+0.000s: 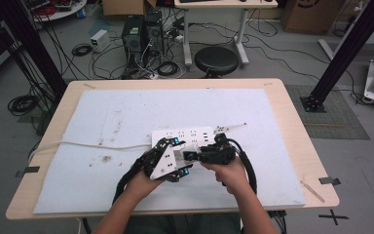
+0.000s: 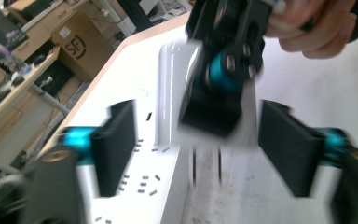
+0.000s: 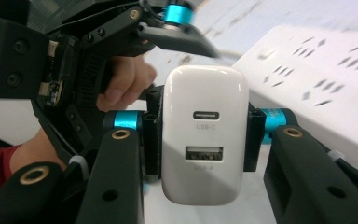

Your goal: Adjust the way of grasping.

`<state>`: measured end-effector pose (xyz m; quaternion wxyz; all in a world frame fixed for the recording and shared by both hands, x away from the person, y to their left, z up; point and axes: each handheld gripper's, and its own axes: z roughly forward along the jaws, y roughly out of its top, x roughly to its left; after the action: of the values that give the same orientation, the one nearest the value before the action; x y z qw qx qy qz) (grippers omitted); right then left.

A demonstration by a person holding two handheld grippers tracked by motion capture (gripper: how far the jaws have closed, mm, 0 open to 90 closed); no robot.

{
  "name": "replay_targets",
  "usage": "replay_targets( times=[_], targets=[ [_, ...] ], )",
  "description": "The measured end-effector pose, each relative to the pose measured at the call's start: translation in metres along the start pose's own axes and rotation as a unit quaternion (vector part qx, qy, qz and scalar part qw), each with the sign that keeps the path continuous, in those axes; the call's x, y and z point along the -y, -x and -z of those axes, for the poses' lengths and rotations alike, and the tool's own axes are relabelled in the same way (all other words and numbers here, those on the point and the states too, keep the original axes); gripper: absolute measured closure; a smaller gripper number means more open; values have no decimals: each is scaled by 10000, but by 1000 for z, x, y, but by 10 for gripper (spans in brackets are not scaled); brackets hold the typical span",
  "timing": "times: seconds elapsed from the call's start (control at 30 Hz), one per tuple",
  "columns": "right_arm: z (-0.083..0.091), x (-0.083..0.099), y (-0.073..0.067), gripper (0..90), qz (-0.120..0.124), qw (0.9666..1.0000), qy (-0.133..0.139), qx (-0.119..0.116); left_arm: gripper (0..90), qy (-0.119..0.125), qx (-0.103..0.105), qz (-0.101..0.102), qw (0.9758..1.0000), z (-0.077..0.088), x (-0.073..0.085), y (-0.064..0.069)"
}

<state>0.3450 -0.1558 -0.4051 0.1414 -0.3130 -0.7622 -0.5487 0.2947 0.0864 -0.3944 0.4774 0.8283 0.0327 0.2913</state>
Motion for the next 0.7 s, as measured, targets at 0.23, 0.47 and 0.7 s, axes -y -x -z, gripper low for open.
replay_targets(
  times=[0.23,0.47,0.7],
  targets=[
    [32,-10,-6,631,368,9970,346,591,187,-343,-204,554,9977,25,10,-23],
    [52,-21,-14,631,740,9917,393,977,162,-993,10,1082,9892,49,21,-53],
    [65,-28,-20,631,1018,9863,305,1264,163,-1480,54,1323,9801,76,20,-85]
  ],
)
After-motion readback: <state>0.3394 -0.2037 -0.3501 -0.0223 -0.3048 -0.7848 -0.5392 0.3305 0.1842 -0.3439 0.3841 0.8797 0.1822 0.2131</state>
